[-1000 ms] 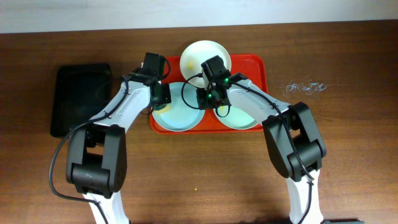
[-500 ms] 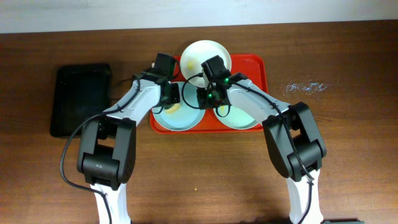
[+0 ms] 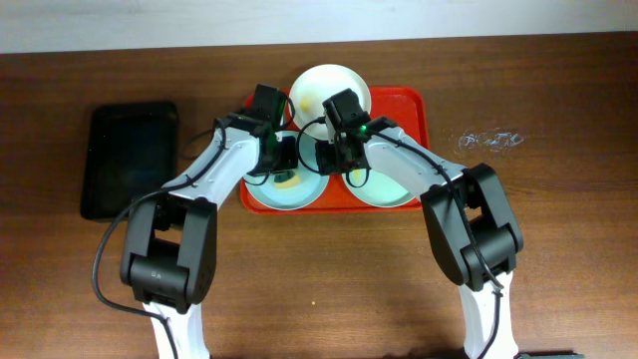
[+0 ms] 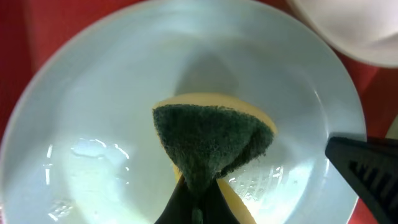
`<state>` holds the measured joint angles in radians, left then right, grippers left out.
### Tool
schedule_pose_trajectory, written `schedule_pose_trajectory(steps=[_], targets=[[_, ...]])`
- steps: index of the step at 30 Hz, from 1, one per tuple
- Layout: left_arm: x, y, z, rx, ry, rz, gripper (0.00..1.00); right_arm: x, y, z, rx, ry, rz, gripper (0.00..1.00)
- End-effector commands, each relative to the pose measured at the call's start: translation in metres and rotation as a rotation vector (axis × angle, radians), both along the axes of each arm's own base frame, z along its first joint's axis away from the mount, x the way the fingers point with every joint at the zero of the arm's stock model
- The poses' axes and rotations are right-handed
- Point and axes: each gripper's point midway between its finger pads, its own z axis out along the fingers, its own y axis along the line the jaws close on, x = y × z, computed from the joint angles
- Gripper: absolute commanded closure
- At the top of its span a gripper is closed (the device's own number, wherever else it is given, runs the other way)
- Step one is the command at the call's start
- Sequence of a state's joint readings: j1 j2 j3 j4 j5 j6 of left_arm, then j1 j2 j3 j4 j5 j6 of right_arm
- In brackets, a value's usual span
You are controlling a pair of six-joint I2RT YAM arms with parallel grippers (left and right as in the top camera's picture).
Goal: Clean dirty plates on tray and stack at the side
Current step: 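Scrub the left blue plate with the sponge in the left gripper, then move the blue plate with the right gripper to the table's right side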
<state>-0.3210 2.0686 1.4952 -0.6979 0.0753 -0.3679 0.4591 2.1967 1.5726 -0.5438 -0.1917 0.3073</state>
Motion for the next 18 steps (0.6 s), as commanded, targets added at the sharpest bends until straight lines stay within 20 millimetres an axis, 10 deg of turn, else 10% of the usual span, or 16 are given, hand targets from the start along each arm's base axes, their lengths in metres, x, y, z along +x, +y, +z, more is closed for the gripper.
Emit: schedule_pose_trajectory(steps=[1, 7, 14, 18], targets=[[-0.019, 0.019, -0.021, 0.096, 0.045, 0.03, 1.0, -0.001, -0.002, -0.005, -0.027, -0.001, 0.009, 0.96], [-0.009, 0.1, -0.005, 0.499, -0.056, 0.152, 1.0, -0.001, -0.002, -0.006, -0.027, 0.0, 0.009, 0.96], [0.01, 0.058, 0.074, 0.151, -0.207, 0.138, 1.0, 0.011, -0.002, 0.009, -0.06, -0.073, 0.032, 0.96], [0.01, 0.092, 0.116, 0.067, -0.259, 0.219, 1.0, 0.02, 0.003, 0.058, -0.153, -0.234, 0.077, 0.96]])
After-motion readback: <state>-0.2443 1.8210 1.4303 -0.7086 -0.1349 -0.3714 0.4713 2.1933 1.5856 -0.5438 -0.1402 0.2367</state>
